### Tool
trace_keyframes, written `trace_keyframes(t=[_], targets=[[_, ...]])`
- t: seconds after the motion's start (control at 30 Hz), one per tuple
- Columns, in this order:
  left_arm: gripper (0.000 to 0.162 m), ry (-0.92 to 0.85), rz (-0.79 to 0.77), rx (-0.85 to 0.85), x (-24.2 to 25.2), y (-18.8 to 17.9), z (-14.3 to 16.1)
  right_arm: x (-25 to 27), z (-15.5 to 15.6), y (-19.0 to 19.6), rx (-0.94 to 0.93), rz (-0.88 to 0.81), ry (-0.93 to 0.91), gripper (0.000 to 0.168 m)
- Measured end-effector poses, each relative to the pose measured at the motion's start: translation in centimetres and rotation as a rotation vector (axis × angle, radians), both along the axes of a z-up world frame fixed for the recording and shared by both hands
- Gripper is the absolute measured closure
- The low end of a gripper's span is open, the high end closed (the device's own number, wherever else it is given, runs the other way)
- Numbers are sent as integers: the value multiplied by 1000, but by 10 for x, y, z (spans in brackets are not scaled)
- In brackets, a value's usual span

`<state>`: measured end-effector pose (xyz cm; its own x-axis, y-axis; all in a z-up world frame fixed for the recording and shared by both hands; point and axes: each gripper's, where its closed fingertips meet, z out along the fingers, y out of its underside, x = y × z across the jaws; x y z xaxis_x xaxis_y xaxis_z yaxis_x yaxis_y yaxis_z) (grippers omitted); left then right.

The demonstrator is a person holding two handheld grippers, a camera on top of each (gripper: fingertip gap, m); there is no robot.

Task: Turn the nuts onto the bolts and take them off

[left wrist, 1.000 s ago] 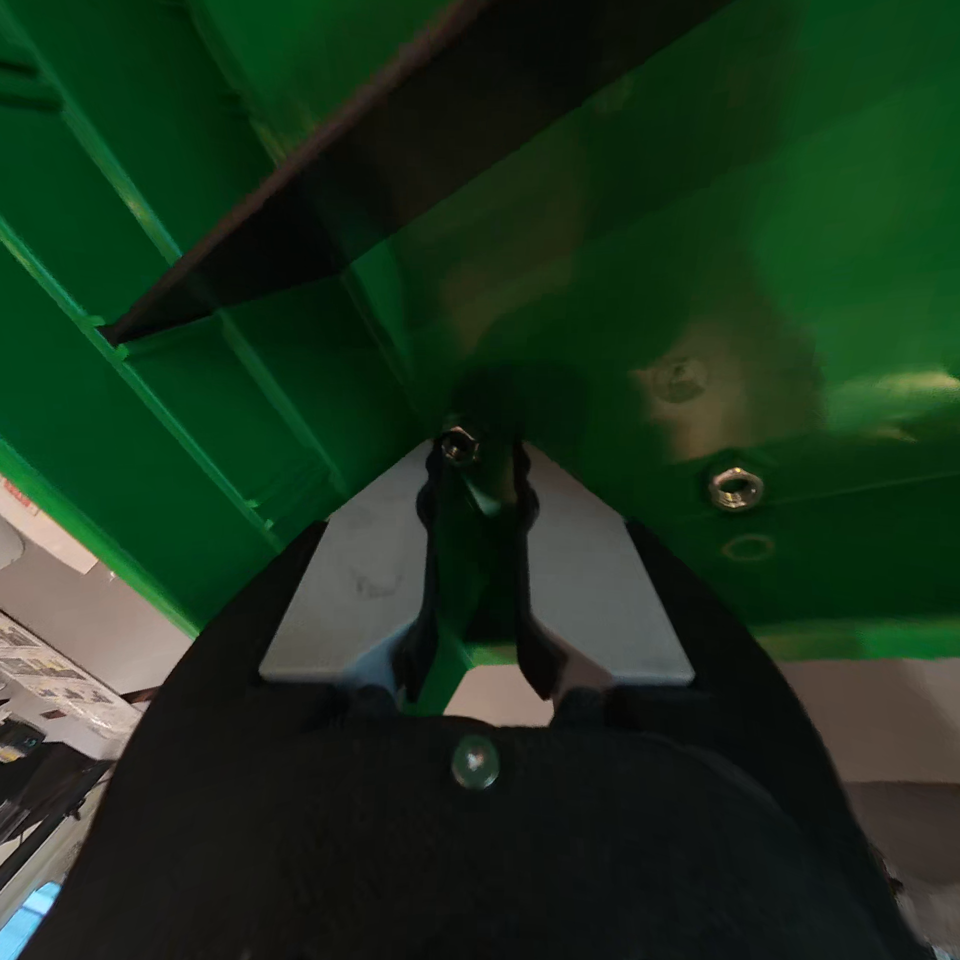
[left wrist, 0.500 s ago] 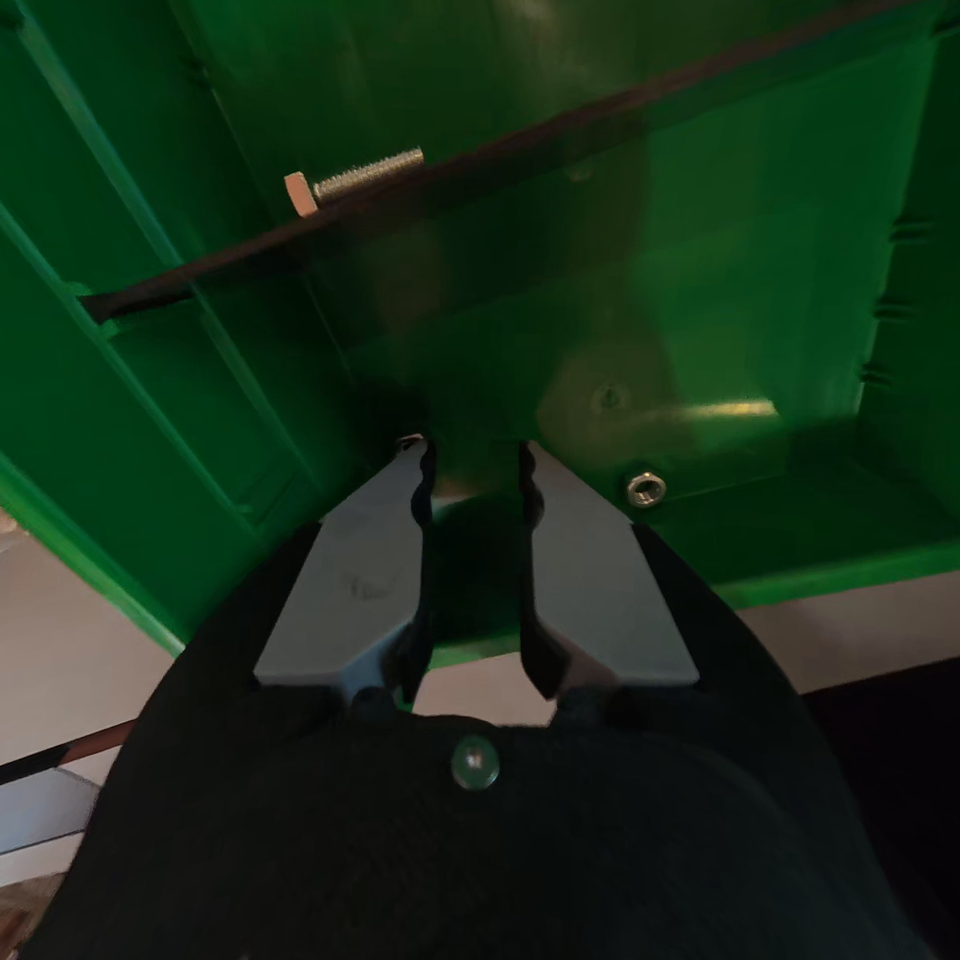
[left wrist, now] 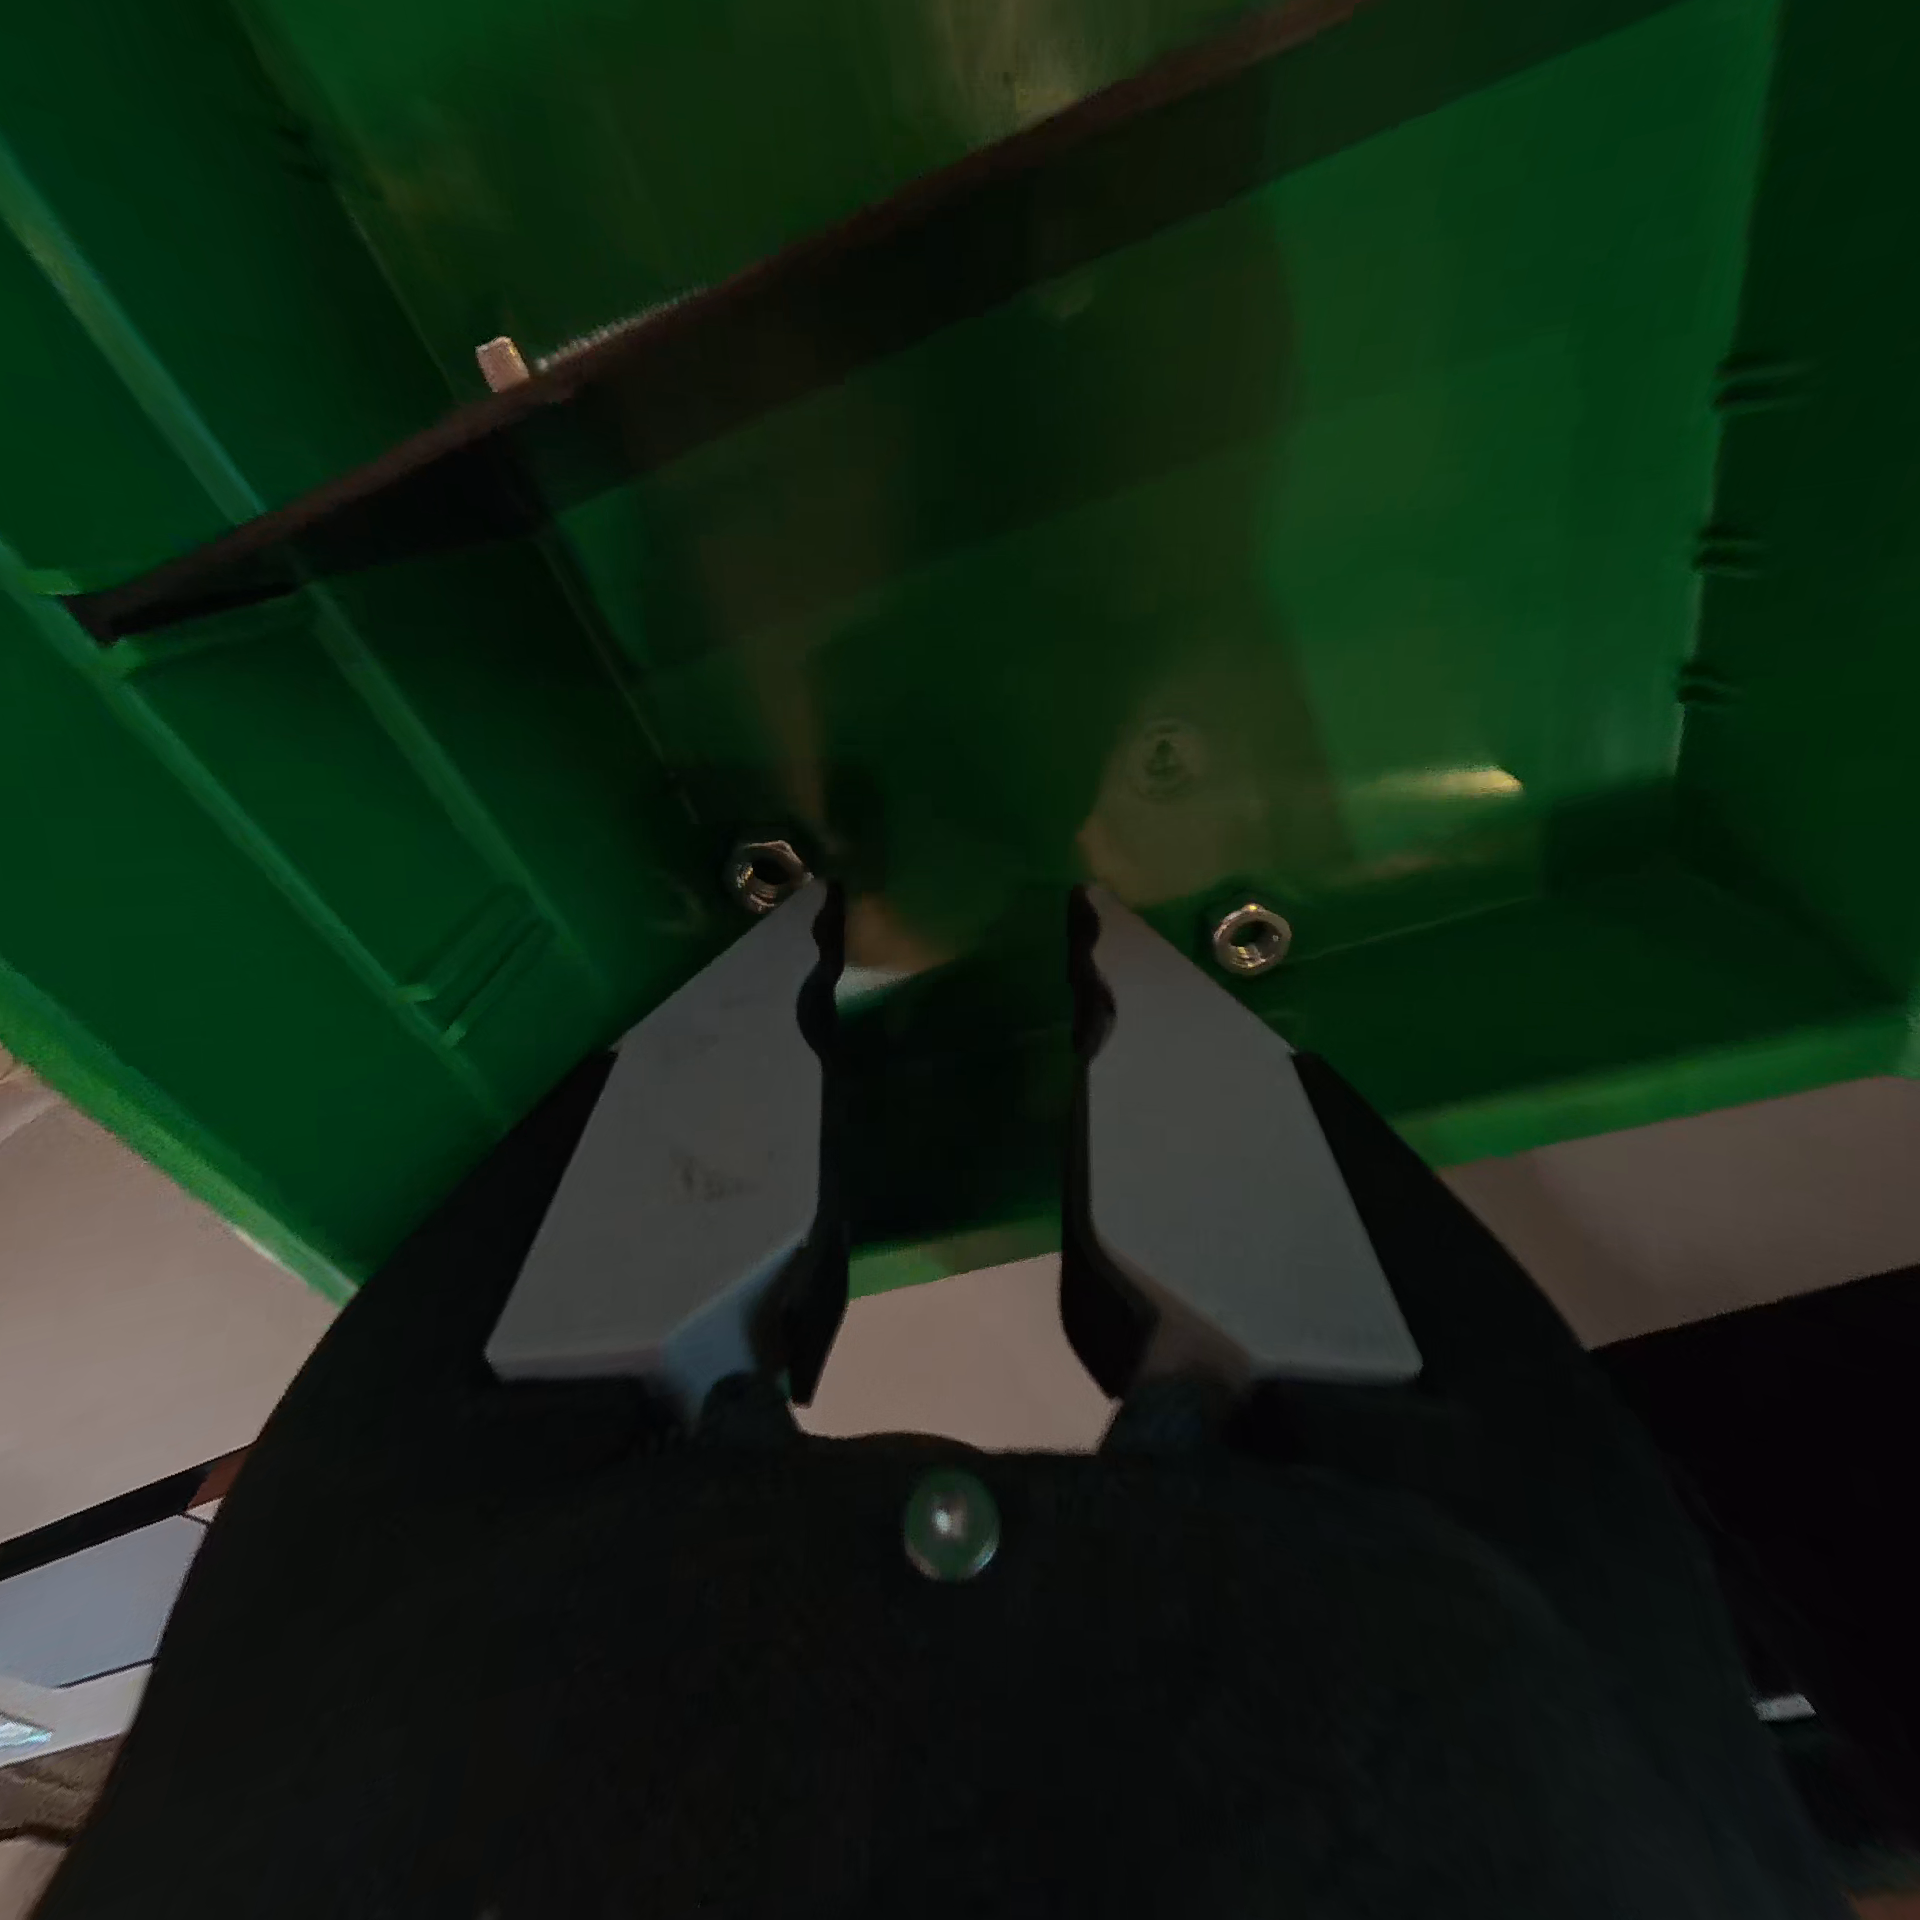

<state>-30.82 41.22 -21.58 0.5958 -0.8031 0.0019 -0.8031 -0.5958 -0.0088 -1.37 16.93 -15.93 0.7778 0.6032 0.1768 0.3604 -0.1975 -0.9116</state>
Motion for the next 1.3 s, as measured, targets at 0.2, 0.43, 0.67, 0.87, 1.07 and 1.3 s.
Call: trace_keyframes(t=[0.2, 0.43, 0.67, 0.87, 1.07, 1.3], targets=[[122, 18, 24, 36, -6, 10, 2, 0, -1, 0, -4, 1, -1, 115], [123, 89, 34, 20, -9, 11, -13, 0, -1, 0, -6, 0, 4, 116], [129, -49, 71, -88, 6, -1, -12, -1, 0, -1, 2, 5, -2, 116], [159, -135, 24, -127, 21, -16, -12, -1, 1, -2, 2, 9, -1, 116], [158, 17, -180, 41, 18, -13, -14, -3, -3, -2, 1, 12, -29, 117], [159, -66, -234, 157, 36, -2, 20, -1, -8, 0, -10, 1, -44, 117]])
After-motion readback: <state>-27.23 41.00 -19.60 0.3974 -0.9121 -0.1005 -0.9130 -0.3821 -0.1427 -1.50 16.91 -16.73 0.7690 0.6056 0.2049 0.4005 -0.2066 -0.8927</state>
